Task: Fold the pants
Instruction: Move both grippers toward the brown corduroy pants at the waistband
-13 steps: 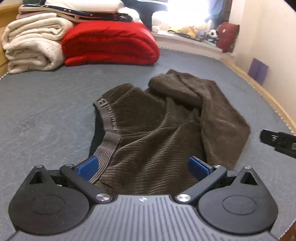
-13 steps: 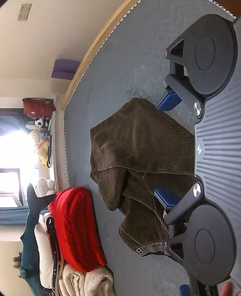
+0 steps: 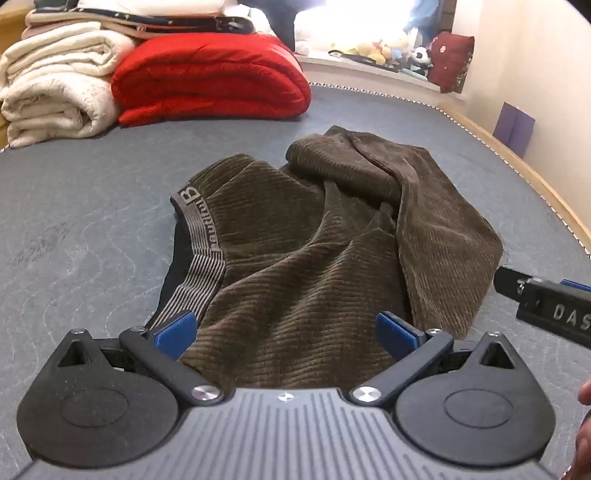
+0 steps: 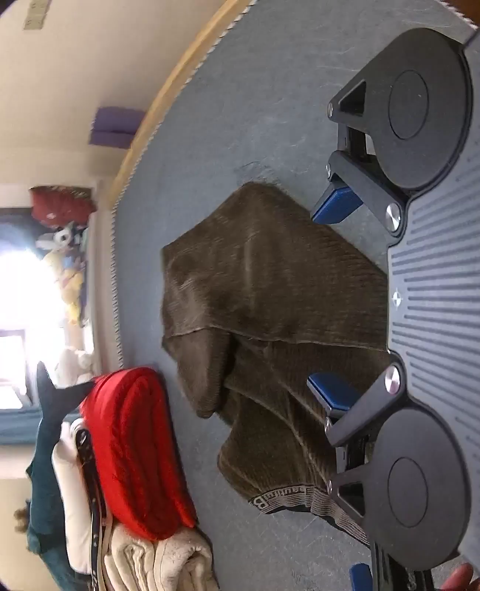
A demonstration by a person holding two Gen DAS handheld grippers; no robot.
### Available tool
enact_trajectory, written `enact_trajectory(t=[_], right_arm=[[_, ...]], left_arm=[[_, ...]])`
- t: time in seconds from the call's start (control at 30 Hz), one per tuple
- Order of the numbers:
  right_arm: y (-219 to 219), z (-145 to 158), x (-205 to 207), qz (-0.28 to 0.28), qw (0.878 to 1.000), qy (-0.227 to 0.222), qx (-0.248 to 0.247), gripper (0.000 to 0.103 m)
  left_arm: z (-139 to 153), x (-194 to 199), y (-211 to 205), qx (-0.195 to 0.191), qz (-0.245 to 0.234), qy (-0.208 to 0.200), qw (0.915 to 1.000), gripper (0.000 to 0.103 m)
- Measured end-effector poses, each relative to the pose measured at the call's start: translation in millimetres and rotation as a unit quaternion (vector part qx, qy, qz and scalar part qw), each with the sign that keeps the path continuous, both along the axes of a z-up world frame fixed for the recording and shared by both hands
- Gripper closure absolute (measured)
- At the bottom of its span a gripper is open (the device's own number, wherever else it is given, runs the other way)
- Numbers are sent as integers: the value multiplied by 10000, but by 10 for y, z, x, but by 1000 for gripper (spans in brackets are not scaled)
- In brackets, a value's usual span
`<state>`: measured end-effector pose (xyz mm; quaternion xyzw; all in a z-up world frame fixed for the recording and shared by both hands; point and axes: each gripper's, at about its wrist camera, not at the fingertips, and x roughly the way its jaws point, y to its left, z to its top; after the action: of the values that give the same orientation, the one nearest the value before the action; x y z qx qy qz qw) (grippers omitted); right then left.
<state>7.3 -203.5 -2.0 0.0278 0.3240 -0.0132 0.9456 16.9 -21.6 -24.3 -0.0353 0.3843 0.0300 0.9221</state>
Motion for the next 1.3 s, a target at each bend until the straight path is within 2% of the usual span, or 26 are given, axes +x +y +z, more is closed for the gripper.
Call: enact_trajectory(t=[0.17,0.23,0.33,0.5,0.73,1.0,1.2,1.3], right_arm=[[12,-96,111,86,9997,195,-118,15],[-20,-128,166,53,9995,325,-12,16],[17,-163,219,38,9991,424,19,18],[95,-192,256,115,9987,498,86,19],[151,-215,255,114,9984,553,65,19],[242,-237,275,227,9978,619,44,28],[272,-251,285,240,9977,636,67,32],[277,-251,283,244,9977,634,84,33]], left_arm=[[-28,88,104,-125,157,-38,9998,0],[-58,132,150,-220,209,68,9995,0],[-109,175,169,-140,351,200,9991,0],[-136,185,174,-348,203,253,9989,0],[-86,170,143,-108,149,167,9997,0],[-63,170,199,-230,92,167,9996,1],[-59,188,236,-251,122,218,9994,7],[-65,189,230,-232,104,228,9994,17]])
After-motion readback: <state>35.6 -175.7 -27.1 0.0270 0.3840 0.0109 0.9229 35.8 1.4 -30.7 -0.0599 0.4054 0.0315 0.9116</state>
